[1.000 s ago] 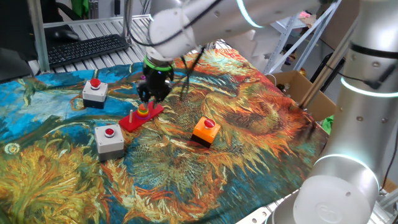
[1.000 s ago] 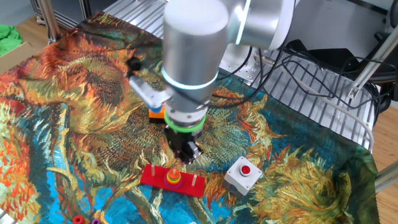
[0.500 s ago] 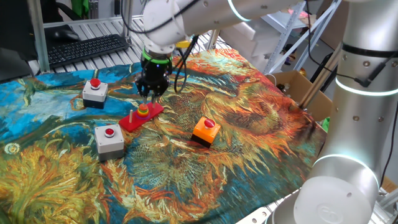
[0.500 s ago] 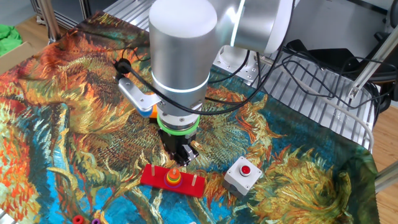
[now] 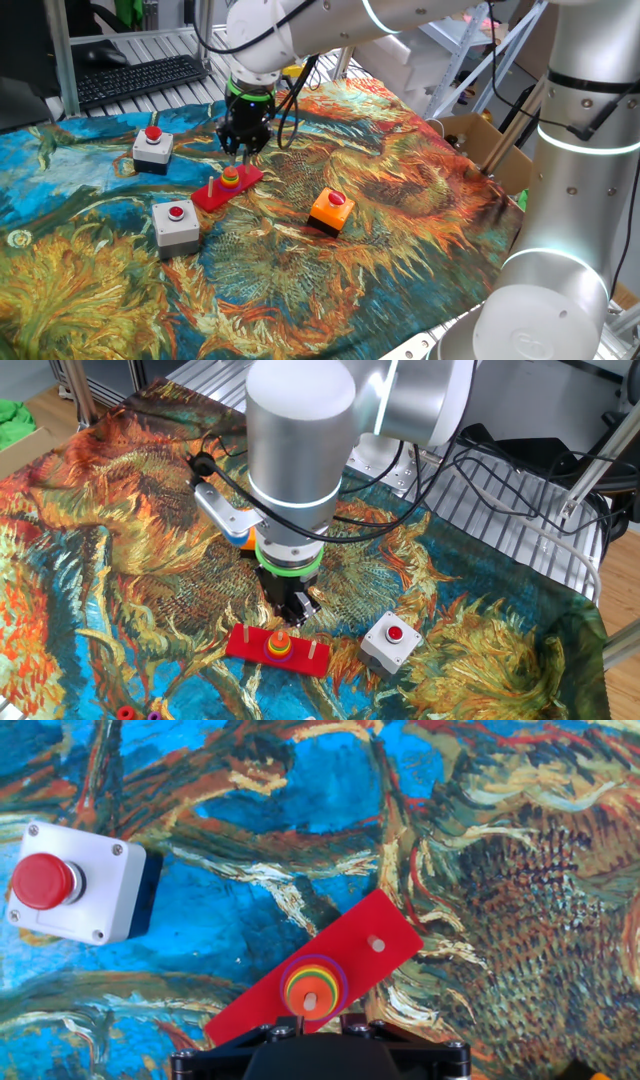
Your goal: Take out one Hanoi block and throw it aside
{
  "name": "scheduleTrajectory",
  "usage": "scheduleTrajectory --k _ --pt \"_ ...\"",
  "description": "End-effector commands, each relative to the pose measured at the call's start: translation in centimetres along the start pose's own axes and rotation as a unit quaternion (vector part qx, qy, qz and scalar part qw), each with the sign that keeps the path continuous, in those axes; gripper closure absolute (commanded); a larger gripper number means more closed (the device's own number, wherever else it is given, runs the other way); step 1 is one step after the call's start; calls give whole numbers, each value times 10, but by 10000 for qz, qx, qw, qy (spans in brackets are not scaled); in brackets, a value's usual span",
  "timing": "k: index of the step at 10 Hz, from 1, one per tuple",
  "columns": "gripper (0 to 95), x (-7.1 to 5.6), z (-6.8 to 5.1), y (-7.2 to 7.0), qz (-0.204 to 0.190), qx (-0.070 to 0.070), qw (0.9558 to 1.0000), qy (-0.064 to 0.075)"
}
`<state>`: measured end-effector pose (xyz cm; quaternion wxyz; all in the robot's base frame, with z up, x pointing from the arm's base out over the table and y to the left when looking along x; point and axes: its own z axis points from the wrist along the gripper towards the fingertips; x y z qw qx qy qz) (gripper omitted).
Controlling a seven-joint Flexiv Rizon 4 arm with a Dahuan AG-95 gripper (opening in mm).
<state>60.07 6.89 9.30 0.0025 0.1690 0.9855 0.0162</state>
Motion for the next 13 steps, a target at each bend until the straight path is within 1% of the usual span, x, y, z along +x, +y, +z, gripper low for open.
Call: scheduleTrajectory --k 1,2,3,5,6,7,10,12,13 --pt "760 -1 1 1 160 8 9999 3" --pt "760 -1 1 1 195 37 9998 -76" --pt "760 -1 1 1 201 47 9997 -113" --pt "760 -1 1 1 183 10 9998 -115" --pt "760 -1 1 1 209 13 9997 -111" --pt "570 -1 1 1 202 23 9997 -124" --pt "570 -1 1 1 388 -26 9992 -115" --pt "570 -9 6 7 504 -47 9987 -100" --pt "570 -11 7 7 516 -47 9986 -98"
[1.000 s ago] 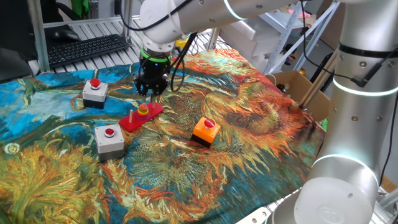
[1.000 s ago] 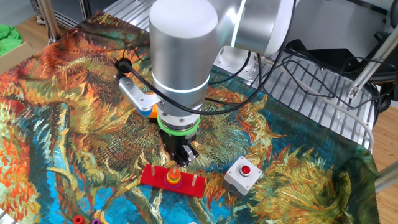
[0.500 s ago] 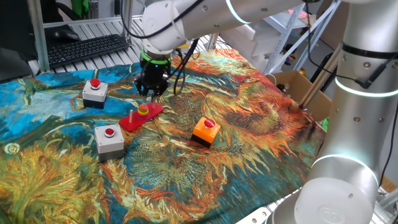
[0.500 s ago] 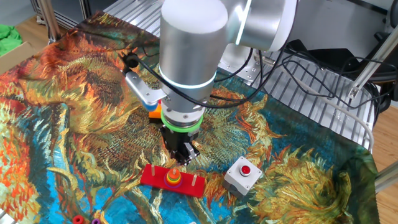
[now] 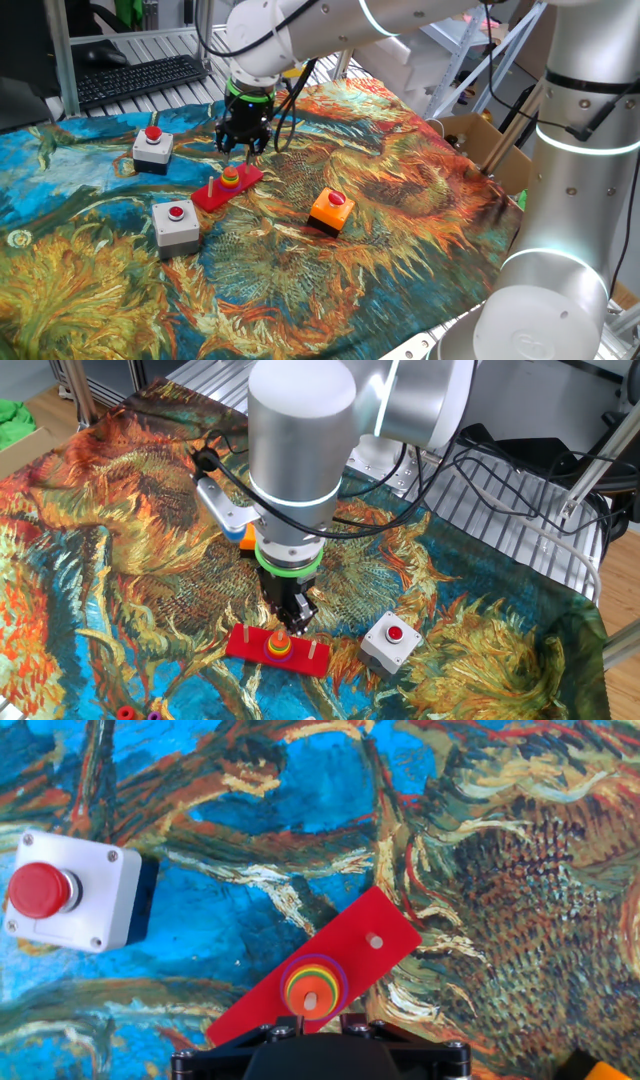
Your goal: Take out one Hanoi block and throw it aside
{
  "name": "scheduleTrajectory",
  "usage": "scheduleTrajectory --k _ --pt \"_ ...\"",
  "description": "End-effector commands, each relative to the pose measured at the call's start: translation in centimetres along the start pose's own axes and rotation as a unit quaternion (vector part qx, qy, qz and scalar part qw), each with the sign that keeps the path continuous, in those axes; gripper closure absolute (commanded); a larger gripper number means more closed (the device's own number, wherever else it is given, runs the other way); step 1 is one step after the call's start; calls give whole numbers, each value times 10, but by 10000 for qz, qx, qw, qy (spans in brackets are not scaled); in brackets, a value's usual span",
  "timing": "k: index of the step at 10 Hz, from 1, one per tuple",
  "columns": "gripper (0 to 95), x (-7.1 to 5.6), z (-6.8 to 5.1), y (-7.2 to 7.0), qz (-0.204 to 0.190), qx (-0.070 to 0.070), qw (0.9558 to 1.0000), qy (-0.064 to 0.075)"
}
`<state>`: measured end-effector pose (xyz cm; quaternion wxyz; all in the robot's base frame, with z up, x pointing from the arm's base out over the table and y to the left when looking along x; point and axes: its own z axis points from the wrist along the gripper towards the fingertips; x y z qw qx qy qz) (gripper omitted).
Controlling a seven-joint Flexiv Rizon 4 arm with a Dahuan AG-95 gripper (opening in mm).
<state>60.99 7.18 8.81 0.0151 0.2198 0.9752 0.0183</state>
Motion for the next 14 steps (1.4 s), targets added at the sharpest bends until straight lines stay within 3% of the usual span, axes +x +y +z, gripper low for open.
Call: scheduleTrajectory --k 1,3,12,13,14 --pt "570 -6 5 4 22 -21 10000 43" --pt "570 -11 12 8 59 -3 10000 48" --pt "570 -13 28 8 97 4 9999 32" --pt "380 -13 29 8 94 3 9999 35" --pt "380 -13 31 7 95 3 10000 30"
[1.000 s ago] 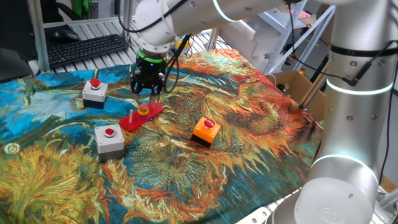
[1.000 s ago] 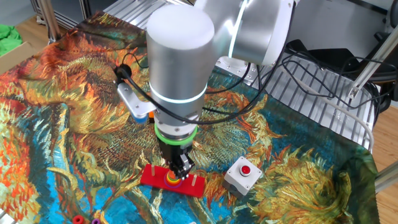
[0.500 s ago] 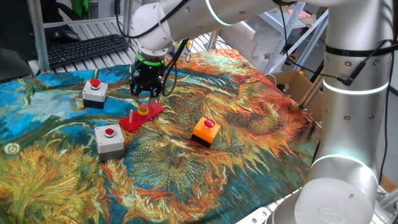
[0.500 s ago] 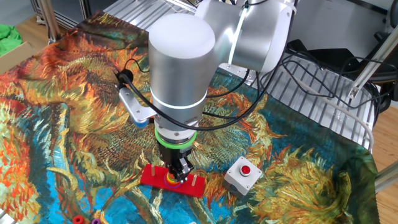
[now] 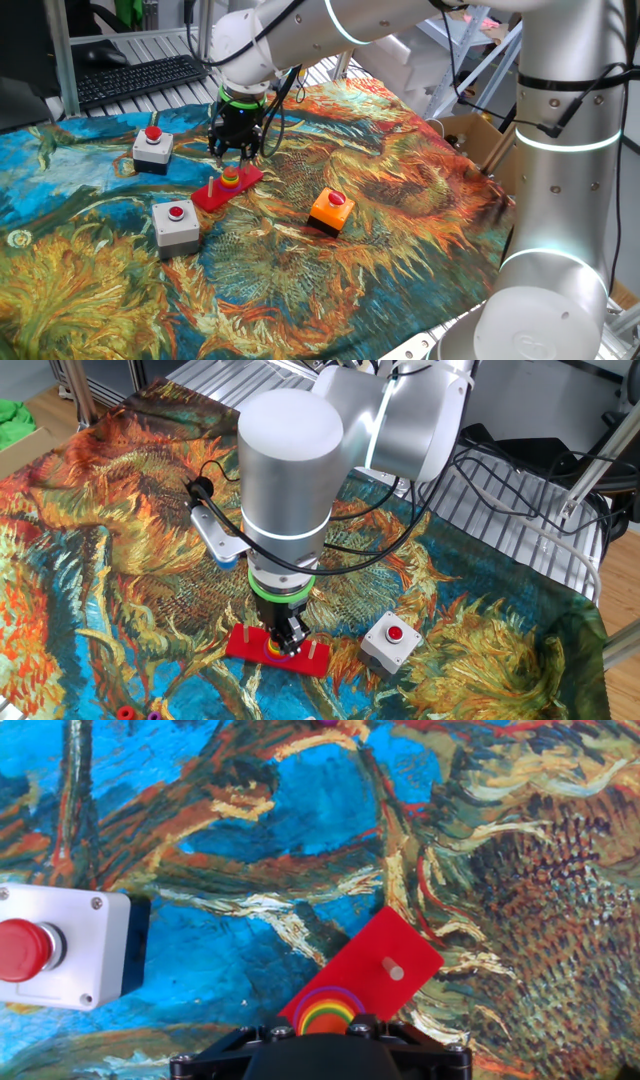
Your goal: Take out one Hanoi block and throw it aside
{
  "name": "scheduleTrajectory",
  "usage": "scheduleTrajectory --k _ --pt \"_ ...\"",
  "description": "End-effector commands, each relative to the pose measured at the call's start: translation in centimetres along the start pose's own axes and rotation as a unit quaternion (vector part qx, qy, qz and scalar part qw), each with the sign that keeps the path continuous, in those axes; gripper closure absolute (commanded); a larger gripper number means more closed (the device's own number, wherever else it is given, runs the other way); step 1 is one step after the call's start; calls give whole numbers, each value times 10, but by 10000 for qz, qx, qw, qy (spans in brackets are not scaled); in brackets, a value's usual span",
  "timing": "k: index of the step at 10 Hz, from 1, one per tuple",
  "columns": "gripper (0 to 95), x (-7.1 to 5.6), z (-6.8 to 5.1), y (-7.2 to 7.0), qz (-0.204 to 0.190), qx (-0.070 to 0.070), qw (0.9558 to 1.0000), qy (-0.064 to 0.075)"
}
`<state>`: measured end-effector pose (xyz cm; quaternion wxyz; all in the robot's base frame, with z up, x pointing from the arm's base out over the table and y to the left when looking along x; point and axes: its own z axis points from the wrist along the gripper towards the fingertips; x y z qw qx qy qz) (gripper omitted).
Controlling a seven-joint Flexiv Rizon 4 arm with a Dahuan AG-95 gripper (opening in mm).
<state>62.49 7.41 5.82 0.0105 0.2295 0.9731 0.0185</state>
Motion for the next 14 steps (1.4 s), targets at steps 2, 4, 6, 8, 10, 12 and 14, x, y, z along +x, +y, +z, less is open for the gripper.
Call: scheduleTrajectory --k 2,4,6,8,10,12,14 --pt "380 0 3 -1 0 -8 10000 -14" --pt "570 1 5 -2 -15 -12 10000 -15" --pt "570 1 6 -2 -34 -15 10000 -13" --pt "570 2 7 -3 -33 -14 10000 -14" --pt "570 2 8 -3 -38 -12 10000 -15" --pt "570 2 9 -3 -109 -10 9999 -19" --pt "950 2 9 -3 -181 -8 9998 -16"
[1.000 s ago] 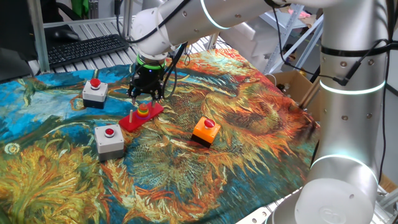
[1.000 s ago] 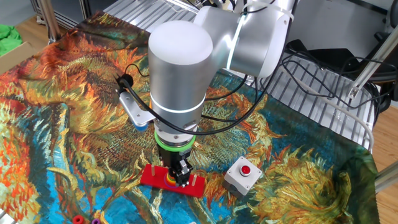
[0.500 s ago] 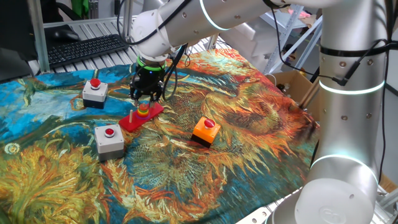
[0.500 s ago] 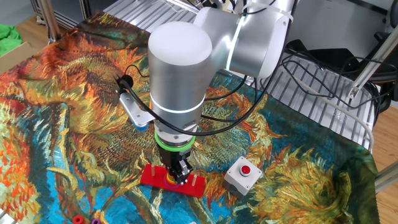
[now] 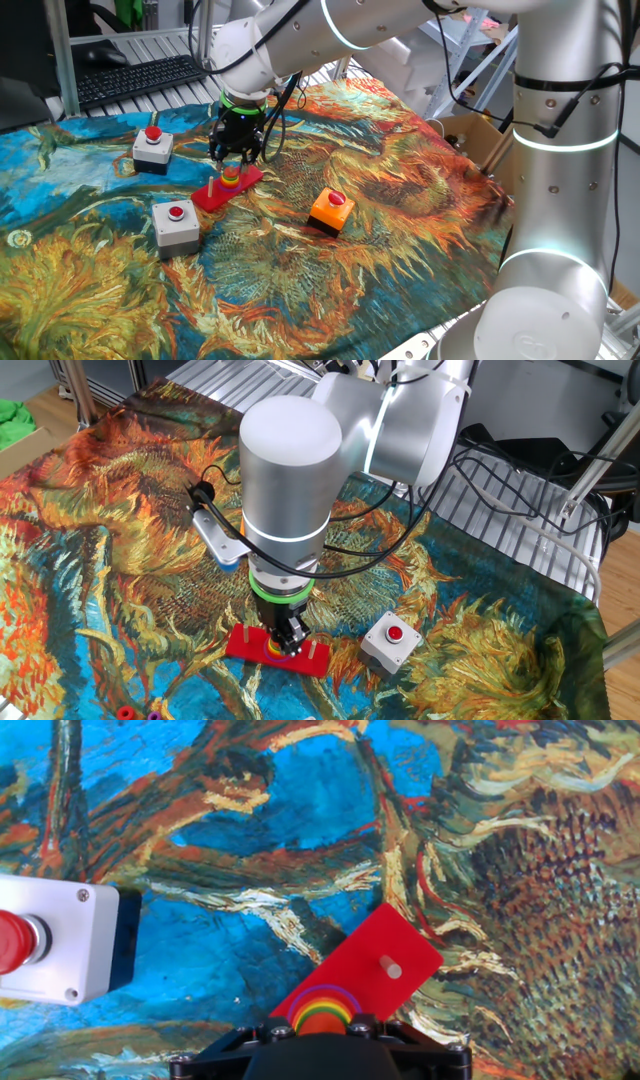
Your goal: Take out one Hanoi block and throw it aside
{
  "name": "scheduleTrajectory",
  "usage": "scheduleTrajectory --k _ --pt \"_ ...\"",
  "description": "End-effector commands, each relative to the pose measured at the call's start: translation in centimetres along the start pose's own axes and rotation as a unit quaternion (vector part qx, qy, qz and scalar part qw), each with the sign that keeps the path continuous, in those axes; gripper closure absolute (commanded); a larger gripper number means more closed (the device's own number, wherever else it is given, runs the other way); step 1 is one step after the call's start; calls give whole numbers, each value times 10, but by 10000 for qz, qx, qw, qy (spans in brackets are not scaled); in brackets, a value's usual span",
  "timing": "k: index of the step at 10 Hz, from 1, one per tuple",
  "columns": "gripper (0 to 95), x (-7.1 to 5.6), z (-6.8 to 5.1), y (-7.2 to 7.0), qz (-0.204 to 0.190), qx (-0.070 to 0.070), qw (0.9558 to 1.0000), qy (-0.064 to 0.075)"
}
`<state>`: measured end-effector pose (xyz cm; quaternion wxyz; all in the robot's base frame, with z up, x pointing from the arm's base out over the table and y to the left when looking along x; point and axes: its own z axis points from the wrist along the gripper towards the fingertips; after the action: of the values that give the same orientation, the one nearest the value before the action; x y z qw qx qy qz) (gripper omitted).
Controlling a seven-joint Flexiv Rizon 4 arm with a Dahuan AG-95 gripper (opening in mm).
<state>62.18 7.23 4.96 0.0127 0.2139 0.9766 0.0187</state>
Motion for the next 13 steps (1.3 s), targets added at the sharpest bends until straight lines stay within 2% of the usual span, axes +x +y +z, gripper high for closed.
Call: scheduleTrajectory --k 1,6,9,13 --pt "950 0 0 0 -36 1 10000 2" --pt "950 1 -4 1 -88 7 10000 -6" --pt "950 3 -14 2 -101 19 9999 -7" --pt "950 4 -35 2 -71 -1 10000 10"
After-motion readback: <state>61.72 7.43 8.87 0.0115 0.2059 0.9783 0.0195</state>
